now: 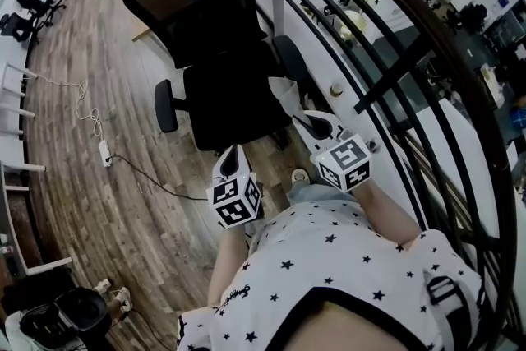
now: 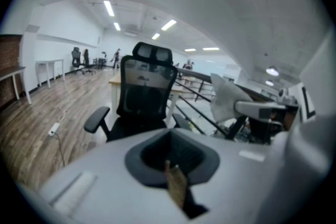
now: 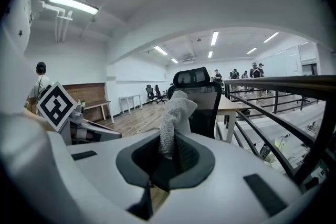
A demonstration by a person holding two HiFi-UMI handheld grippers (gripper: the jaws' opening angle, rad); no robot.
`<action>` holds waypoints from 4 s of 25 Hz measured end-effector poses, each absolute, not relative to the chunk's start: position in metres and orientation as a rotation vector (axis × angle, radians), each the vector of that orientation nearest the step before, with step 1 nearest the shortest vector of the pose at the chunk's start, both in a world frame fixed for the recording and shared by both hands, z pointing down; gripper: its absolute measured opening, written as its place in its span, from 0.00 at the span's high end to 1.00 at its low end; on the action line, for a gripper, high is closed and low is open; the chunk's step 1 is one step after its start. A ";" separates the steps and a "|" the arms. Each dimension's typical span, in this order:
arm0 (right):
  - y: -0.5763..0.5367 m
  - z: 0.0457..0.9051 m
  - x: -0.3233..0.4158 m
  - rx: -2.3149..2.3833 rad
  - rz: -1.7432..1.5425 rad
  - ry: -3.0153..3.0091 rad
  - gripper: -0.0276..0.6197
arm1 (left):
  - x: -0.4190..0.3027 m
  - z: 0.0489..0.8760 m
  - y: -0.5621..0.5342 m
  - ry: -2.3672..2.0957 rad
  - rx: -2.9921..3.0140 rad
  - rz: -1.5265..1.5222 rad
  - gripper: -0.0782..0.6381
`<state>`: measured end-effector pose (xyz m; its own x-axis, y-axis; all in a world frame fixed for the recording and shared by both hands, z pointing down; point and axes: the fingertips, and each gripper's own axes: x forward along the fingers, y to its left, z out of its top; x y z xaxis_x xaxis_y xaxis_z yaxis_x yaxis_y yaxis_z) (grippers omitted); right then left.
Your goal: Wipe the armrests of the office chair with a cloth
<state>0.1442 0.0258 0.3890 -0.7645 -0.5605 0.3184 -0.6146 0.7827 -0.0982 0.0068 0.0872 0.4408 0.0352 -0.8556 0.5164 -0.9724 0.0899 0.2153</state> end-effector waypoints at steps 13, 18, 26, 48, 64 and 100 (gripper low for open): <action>-0.052 0.403 0.160 0.845 0.301 -2.710 0.91 | 0.022 0.454 0.026 -1.882 1.719 0.259 0.88; -0.074 0.406 0.163 0.828 0.306 -2.714 0.91 | 0.023 0.459 0.012 -1.888 1.679 0.243 0.88; -0.093 0.417 0.175 0.847 0.343 -2.685 0.91 | 0.023 0.461 0.005 -1.895 1.643 0.246 0.88; -0.170 0.461 0.158 0.920 0.351 -2.578 0.91 | -0.001 0.487 -0.053 -1.805 1.673 0.320 0.88; -0.246 0.523 0.136 0.915 0.327 -2.449 0.91 | -0.017 0.518 -0.097 -1.695 1.700 0.396 0.88; -0.370 0.675 0.121 0.738 0.034 -2.026 0.91 | -0.029 0.580 -0.125 -1.575 1.643 0.459 0.88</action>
